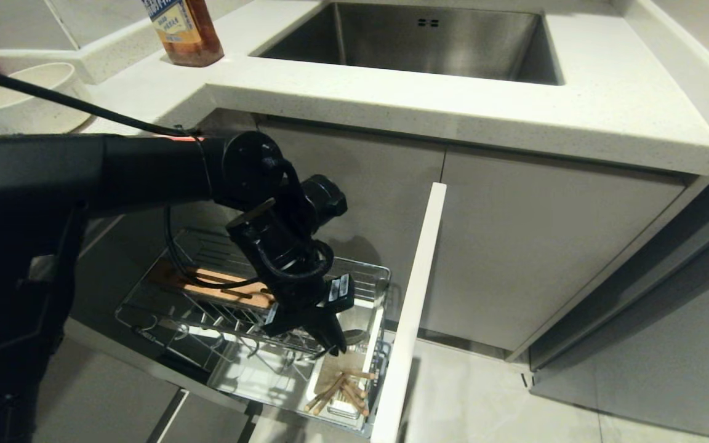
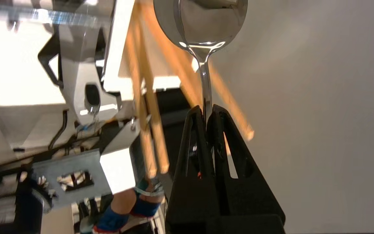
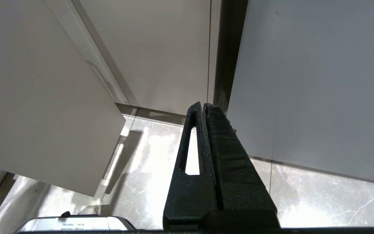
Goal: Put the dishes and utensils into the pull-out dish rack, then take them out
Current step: Pick up the spoon and place it in the cupboard
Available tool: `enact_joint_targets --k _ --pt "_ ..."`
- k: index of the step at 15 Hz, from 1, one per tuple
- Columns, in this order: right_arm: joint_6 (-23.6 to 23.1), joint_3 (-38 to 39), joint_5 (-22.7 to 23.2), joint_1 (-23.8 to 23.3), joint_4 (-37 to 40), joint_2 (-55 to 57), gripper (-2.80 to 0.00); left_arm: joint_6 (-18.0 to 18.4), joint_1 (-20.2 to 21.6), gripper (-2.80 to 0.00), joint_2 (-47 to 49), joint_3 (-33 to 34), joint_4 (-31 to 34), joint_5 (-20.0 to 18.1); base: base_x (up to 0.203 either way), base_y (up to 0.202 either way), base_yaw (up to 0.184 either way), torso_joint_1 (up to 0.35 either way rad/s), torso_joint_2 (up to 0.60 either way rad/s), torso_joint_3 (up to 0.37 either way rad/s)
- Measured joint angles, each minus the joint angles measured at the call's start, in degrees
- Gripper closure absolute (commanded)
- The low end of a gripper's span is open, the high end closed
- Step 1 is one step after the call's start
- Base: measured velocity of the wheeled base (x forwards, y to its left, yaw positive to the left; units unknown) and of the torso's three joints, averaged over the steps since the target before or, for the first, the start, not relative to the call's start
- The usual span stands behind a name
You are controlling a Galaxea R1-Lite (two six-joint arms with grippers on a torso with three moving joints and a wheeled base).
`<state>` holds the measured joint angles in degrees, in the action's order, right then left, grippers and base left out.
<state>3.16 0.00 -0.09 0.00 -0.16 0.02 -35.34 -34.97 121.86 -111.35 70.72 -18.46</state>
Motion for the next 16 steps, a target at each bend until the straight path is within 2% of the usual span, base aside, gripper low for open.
enact_joint_targets --k 16 --pt "0.0 0.0 0.0 0.0 0.0 0.0 0.0 1.3 2.4 0.0 6.1 -0.2 -7.4 0.8 0.0 0.0 0.0 0.0 0.0 0.0"
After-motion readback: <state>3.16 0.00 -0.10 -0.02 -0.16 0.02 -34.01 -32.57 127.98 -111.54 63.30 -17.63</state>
